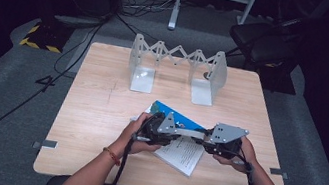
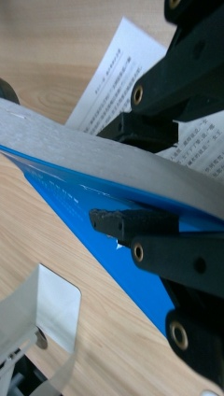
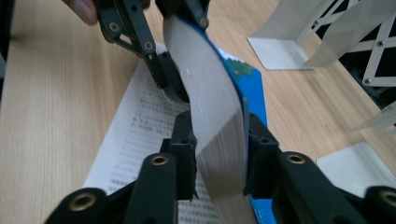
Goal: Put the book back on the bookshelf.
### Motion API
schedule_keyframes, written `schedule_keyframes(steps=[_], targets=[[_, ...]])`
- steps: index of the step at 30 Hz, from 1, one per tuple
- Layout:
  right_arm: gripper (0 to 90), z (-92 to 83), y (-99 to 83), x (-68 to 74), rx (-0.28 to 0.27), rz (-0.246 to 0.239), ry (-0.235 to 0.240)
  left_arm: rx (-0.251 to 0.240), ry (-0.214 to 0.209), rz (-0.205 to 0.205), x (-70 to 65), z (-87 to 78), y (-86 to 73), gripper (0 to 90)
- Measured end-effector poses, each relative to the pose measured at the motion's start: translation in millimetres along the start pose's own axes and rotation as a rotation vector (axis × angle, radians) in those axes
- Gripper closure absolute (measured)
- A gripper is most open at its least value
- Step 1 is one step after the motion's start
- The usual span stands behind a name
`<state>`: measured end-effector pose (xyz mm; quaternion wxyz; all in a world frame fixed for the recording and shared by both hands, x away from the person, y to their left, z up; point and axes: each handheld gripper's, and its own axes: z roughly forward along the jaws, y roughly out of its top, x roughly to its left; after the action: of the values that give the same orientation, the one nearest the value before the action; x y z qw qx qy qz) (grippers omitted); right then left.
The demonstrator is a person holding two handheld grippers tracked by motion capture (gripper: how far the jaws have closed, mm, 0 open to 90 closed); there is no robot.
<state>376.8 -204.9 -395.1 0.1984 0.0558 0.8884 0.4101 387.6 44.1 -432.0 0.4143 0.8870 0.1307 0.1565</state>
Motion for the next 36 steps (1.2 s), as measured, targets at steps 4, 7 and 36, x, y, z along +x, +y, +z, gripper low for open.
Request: schedule_keyframes(steps=[4, 7, 36], targets=[[59.6, -11.1, -1.9, -4.2, -0.072, 0.047, 0.008, -0.024, 0.003, -0.020, 1.3, 0.9, -6.3, 68.4], [48.9, -32.9, -15.8, -17.4, -0.124, 0.079, -0.079, -0.048, -0.001, -0.045, 4.9, -2.4, -9.2, 68.9], [40.6, 31.2, -122.7, -44.5, 0.068, 0.370, -0.062, -0.138, -0.019, -0.117, 11.8, -13.9, -20.7, 68.6]])
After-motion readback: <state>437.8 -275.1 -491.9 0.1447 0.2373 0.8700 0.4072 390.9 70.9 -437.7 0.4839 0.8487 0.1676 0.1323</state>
